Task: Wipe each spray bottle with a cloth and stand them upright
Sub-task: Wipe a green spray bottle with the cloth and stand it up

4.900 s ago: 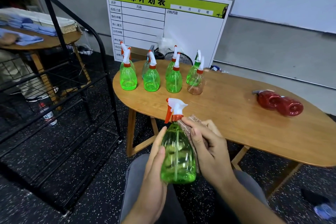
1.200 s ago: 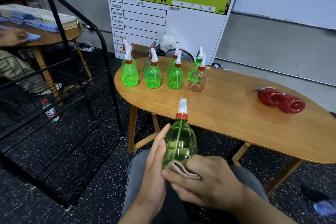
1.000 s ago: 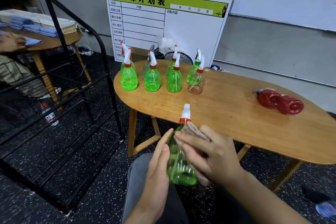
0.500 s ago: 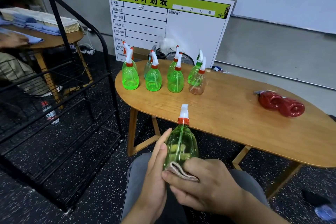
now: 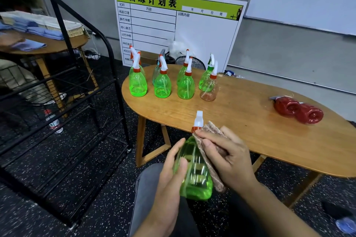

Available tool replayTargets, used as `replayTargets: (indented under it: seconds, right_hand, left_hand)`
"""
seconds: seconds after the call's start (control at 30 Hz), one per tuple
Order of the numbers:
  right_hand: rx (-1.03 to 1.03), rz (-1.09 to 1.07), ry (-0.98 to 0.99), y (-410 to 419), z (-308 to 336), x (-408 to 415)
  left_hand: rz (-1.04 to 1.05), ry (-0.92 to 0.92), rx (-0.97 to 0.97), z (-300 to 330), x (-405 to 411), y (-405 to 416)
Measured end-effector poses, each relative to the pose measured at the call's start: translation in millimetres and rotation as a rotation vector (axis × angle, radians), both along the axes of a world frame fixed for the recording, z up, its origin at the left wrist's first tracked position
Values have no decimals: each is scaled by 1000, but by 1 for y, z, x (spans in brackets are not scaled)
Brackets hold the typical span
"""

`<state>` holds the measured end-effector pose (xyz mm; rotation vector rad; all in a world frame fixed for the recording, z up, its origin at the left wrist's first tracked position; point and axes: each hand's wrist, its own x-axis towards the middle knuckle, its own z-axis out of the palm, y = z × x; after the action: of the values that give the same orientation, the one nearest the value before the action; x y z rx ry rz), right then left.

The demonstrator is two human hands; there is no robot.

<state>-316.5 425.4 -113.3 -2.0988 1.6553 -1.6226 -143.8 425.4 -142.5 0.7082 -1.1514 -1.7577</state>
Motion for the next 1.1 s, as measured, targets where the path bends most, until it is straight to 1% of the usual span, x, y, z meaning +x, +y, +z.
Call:
replayTargets:
  seconds: [0.1, 0.23, 0.33, 0.47, 0.63, 0.7, 0.73, 0.8, 0.9, 0.93, 1.0, 1.1]
  right_hand:
    - [-13, -36, -93, 1, -2, -1]
    - [-6, -48, -159, 2, -4, 0]
    - [-5, -45, -178, 2, 0, 1]
    - [-6, -39, -149, 1, 4, 2]
    - [23, -11, -113, -1, 0, 6]
    - [3, -8, -45, 1, -4, 9]
    - [-15, 6, 19, 3, -5, 11]
    - [-62, 73, 224, 11, -9, 12]
    - [-162, 204, 596, 28, -14, 12]
    - [-187, 229, 669, 31, -13, 11]
    - [-224, 246, 707, 34, -9, 9]
    - [-208, 206, 628, 26, -5, 4]
  left_hand:
    - [-35, 46, -20, -3, -1, 0]
    - [-49, 137, 42, -2, 0, -2]
    - [-58, 130, 61, -1, 0, -3]
    - [-56, 110, 47, 0, 0, -2]
    - [-5, 42, 20, -6, -2, -4]
    - [32, 33, 20, -5, -2, -4]
    - [46, 35, 23, -4, -1, -4]
    - [53, 44, 32, -4, 1, -4]
    - [28, 45, 28, -2, 1, -4]
    - [21, 48, 17, -1, 1, -3]
    - [19, 39, 9, 0, -1, -3]
    - [37, 25, 15, -2, -4, -2]
